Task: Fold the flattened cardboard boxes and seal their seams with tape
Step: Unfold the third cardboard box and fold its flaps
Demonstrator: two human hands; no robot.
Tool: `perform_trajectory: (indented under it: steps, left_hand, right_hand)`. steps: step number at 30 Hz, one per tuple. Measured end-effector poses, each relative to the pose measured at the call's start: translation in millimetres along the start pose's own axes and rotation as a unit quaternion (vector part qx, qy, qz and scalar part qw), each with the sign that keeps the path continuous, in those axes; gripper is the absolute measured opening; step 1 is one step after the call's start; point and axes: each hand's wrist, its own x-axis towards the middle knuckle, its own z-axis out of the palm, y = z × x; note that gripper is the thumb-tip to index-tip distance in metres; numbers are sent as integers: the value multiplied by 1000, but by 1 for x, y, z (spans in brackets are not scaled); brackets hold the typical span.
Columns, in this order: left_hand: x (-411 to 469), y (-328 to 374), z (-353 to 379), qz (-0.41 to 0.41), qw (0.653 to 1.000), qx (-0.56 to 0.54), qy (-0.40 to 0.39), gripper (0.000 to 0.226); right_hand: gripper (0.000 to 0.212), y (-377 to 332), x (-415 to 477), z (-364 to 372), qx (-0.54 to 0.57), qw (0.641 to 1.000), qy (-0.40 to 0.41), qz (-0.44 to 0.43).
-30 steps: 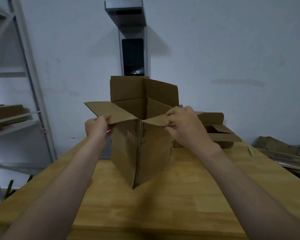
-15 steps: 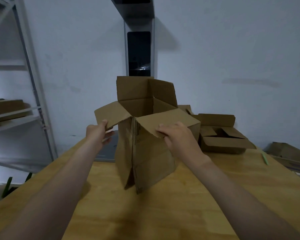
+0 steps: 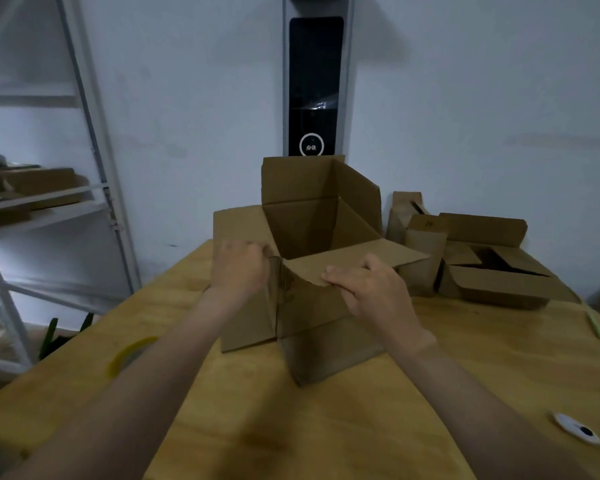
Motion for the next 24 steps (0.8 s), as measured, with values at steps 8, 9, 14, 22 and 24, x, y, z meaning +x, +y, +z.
perform_trajectory:
  steps: [8,9,14,22,24]
  left_hand:
    - [-26,3,21,60,978,-182,-80,66]
    - [-30,5,20,64,974,-198,-88,62]
    - [-48,12,-1,68,951,-291,-76,42]
    - [-73,17,-32,157,924,-347,-29,42]
    - [-74,15,-28,145,915,-372,-62,46]
  right_hand:
    - [21,-20,-7,-6,22,995,63,70]
    - [22,-24,-8,-10,25,995,57,82]
    - [20,-45,-7,-41,29,994,71,81]
    - [20,-78,-1,-86,23,997,52,51]
    - [17,-84,-11,-83,26,997,12,69]
